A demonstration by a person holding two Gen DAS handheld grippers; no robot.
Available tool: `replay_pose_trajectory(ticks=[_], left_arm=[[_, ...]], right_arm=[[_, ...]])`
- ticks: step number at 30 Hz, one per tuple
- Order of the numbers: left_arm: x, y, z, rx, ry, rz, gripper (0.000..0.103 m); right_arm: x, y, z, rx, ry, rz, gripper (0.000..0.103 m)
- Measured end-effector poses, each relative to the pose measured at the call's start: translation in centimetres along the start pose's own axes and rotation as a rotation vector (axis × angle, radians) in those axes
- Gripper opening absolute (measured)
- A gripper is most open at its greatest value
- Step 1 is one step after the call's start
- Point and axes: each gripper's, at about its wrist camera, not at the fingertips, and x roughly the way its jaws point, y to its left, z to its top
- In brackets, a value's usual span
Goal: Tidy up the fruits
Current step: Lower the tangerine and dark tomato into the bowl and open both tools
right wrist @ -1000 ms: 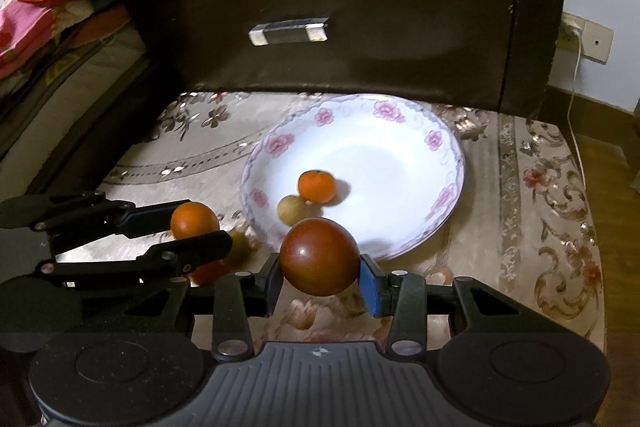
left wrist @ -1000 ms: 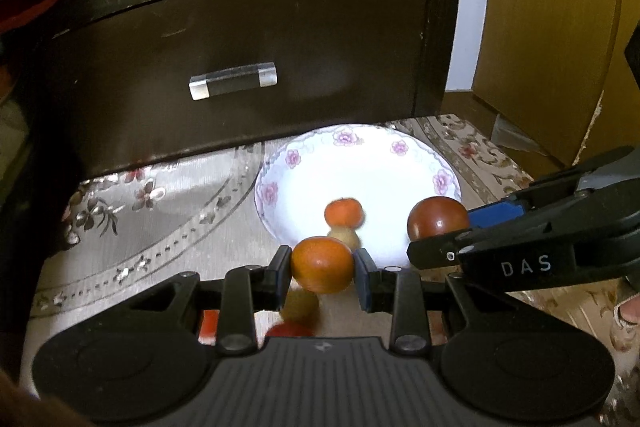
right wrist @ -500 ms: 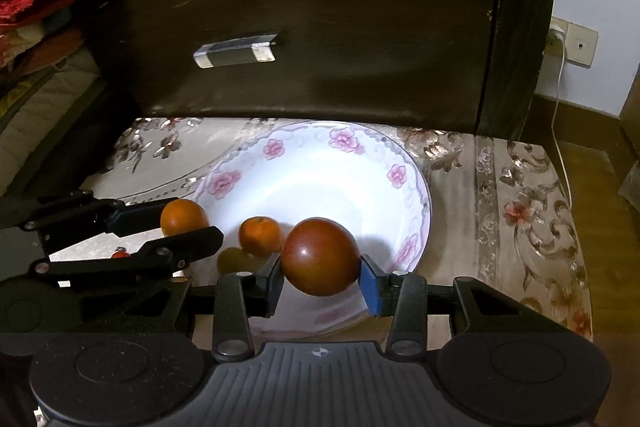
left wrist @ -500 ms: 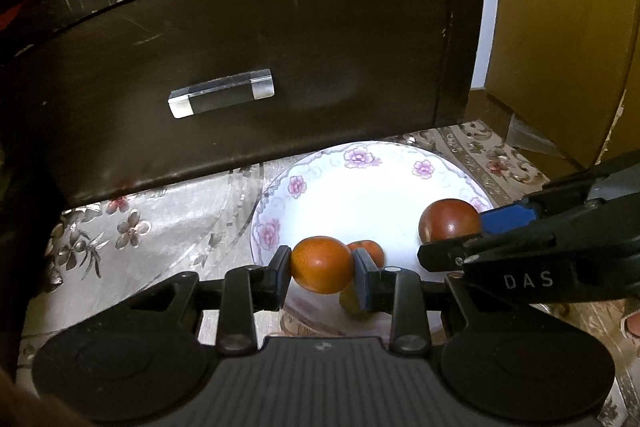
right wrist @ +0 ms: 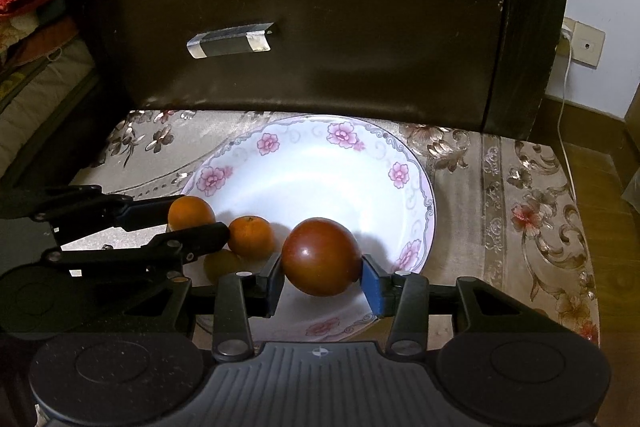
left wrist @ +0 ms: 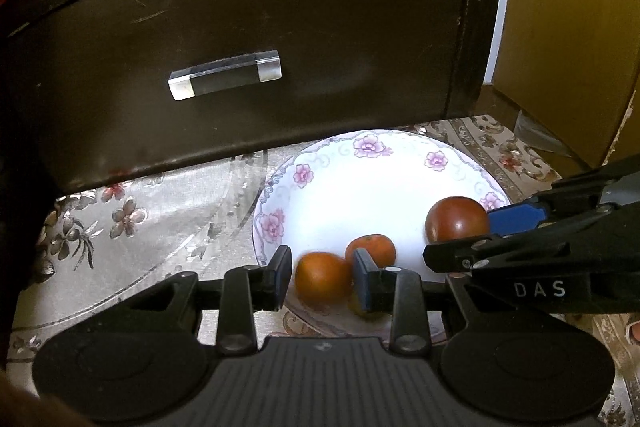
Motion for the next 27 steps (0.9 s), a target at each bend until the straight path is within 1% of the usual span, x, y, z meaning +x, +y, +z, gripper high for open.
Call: replay_pose_trajectory(ticks=[10,14,27], left_arm=[[-1.0,0.1,0.0,-0.008,-0.019,0.005,0.040],[-1.7,0.1,0.1,-0.008,-0.025,0.009,0.040],[-3.7,0.4,-0.3,0.006,-0.030,0.024,0.041]], right_arm=[[-0.4,0.1,0.0,-0.007,-0.018,-0.006,0.041],[-1.0,0.5,0.2,-0.025,-0.042,-0.009,0.041],[-2.0,1.7,0.1,-0.055,-0.062,-0.005,0.041]])
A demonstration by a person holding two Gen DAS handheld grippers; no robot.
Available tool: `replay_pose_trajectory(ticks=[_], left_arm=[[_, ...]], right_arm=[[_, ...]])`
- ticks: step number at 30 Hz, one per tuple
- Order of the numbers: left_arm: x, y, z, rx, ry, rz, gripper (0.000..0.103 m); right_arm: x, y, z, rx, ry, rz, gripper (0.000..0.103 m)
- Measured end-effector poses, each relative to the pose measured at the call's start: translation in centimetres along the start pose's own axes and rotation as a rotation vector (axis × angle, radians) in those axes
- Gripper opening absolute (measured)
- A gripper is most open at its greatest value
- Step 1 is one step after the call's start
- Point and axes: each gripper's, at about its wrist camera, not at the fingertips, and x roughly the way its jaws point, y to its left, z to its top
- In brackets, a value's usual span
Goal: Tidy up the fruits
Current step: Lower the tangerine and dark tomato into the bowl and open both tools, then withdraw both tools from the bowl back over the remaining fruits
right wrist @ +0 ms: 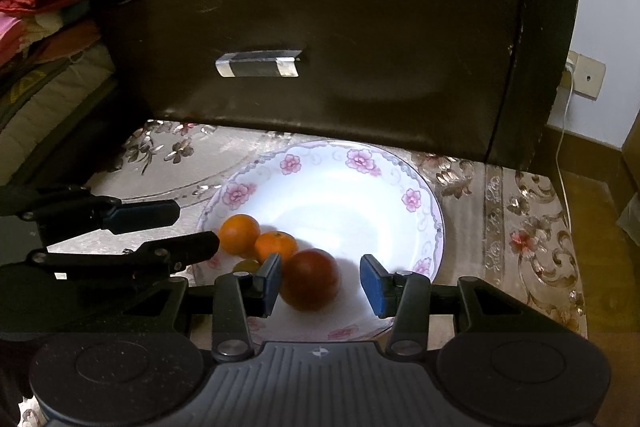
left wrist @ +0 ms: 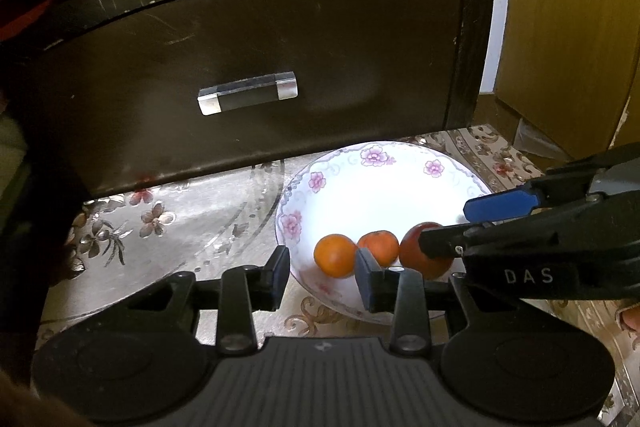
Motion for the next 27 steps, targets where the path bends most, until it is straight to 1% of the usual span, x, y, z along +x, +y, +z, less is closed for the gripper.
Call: replay_pose_trajectory(ticks=[14,21,27], left_arm=[[-2.0,0.1,-0.5,0.012,-0.004,0.018,0.041],[-3.5,0.3,-1.2,0.037,-0.001,0.028,0.041],[-4.9,1.0,-2.2,0.034,0.003,0.035,0.041]], right_arm=[[-1.3,1.5,-0.1,-0.030,-0.020,0.011,0.041],[-1.6,2.5,-0.2,-0.052,-0.021,0.027,0.041],[-2.0,3.8,-0.6,-0.076,-0.017,0.049,0.041]])
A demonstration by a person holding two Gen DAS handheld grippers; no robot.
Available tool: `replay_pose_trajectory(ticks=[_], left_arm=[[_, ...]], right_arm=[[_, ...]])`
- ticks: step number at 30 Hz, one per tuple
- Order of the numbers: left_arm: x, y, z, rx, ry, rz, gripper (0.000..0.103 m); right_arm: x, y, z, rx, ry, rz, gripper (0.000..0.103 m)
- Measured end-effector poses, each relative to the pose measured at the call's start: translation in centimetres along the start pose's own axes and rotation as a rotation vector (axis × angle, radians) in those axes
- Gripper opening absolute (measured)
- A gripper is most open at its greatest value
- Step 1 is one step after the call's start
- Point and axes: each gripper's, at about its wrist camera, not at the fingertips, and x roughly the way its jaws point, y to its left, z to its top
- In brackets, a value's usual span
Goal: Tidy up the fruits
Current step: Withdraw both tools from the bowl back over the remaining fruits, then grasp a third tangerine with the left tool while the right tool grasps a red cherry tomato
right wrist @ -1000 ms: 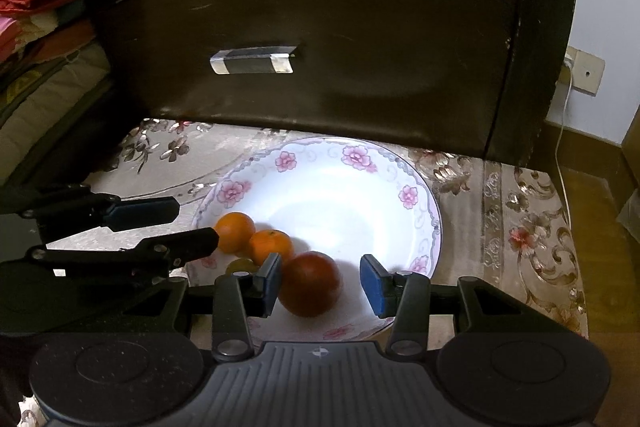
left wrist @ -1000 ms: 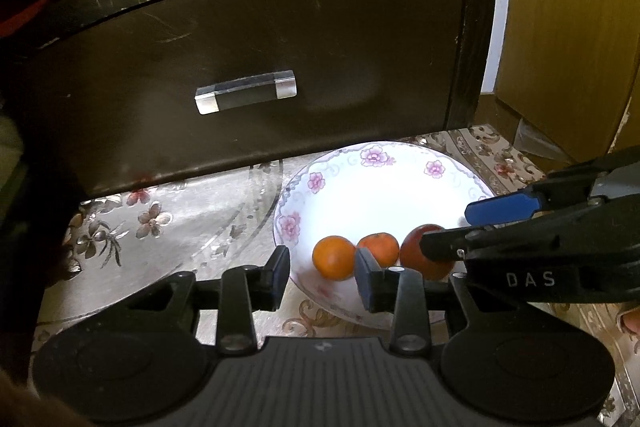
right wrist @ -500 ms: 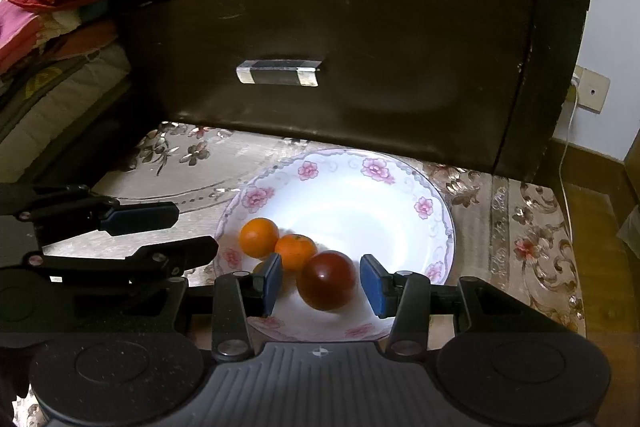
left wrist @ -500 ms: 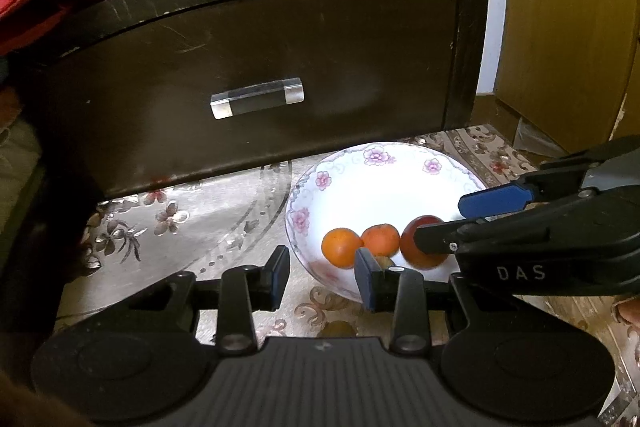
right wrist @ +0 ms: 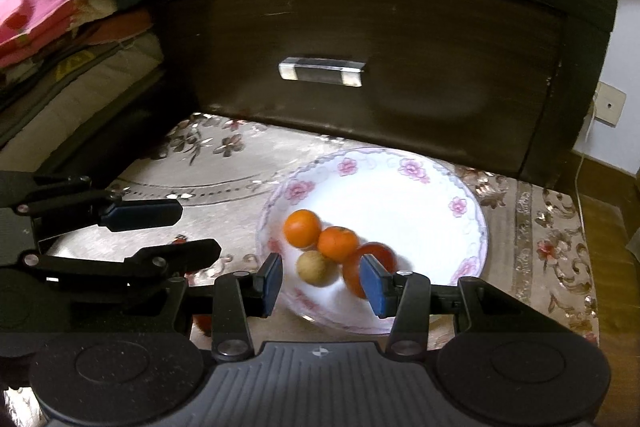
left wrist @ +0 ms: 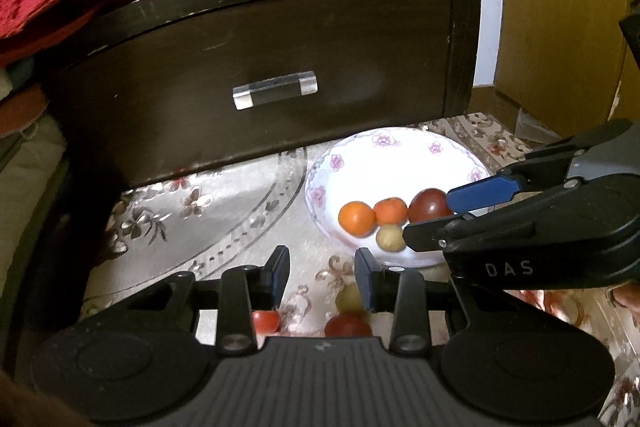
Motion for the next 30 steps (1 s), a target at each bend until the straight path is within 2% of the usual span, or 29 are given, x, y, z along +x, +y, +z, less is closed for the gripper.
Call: replay_pose_trajectory(ticks=[16,23,30], left_arm=[[-1.6,2.7,-4.5,-0.043,0.064,0.000,0.044],[-1.1,4.2,-6.5,-0.066,0.108,-0.011,0.044],[-0.9,4.6,-6.8,-0.069,0.114,-0.038,0.044]], right_arm=[[0.3,3.1,-2.1,-0.069,0.066,0.073,0.041],[2.0,4.2,-3.0,-0.096,0.120,0.109,0.041],[3.9,5.6,-3.2,-0.115,0.150,0.154,0.041]])
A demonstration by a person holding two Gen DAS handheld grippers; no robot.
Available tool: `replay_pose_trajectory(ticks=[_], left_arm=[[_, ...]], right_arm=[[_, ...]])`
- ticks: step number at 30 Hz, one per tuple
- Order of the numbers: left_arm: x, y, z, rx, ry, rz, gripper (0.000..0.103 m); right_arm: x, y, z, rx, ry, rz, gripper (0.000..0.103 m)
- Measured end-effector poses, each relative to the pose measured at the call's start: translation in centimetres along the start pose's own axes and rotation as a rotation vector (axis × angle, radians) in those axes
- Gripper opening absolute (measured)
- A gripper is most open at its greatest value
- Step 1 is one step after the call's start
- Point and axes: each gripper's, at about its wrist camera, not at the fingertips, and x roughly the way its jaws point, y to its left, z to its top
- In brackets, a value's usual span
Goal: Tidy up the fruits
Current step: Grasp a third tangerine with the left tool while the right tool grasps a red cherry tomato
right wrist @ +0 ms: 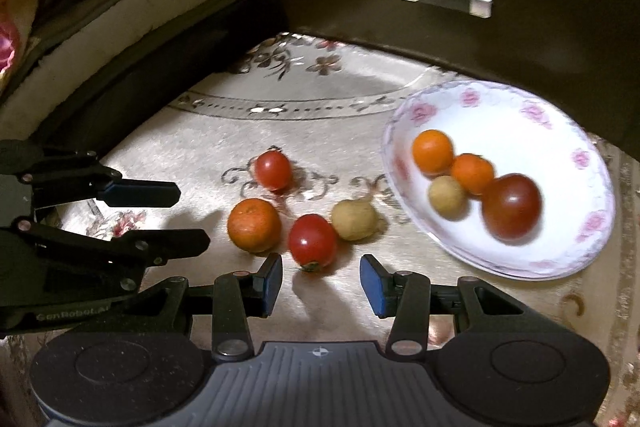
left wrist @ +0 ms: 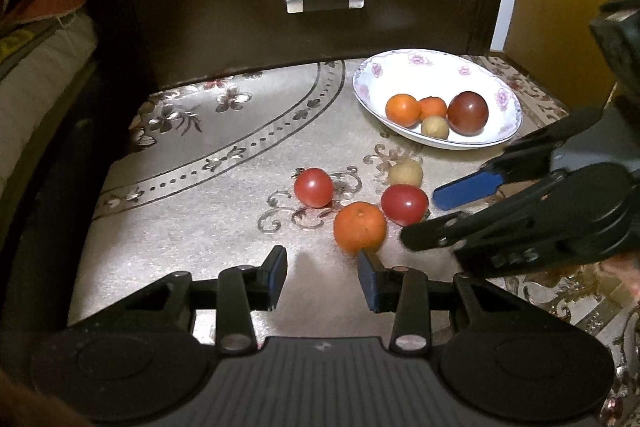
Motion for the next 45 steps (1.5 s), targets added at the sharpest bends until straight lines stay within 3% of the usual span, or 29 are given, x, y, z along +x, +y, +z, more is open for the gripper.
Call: replay_pose_trajectory(ticks=[5,10,13,18,26,32,45], left_arm=[[0.3,-0.1,0.4,0.015,-0.004,-0.007,0.045],[0.5,0.1,0.6,0.006,-0.002,-0.008,0.045],[0.7,0.0,0.7,0.007,-0.002,-0.018,0.045],[1.7,-1.0,1.1,0.030,-0.006,-0.043,0.045],[4.3,-1.6,1.1,0.035,0.018,-0.023,0.045],[4.5,-1.3,1.3,0.014,0.005,-0.018,0.044],[4.0,-2.5,1.0,0.071,0.017,-0.049,0.040]], right_arm=[[1.0,0.2,0.2,-0.006,-0.003,0.014,0.042],[1.5,0.2,0.6,-0.009,-0.008,0.014,0.026],[1.3,0.1,0.5,-0.011,-0.006,0.012,0.025],[0.3,-0.3,-0.2,-0.002,0.008,0.001,0.024],[-1.0,-1.8,-1.3,0.033,0.017,-0.014,0.024],[-0.9,-2.0,-1.3,0.029,0.013,-0.018,0.026],[-0.8,-1.8,-1.3,0.013,0.001,-0.029,0.026]])
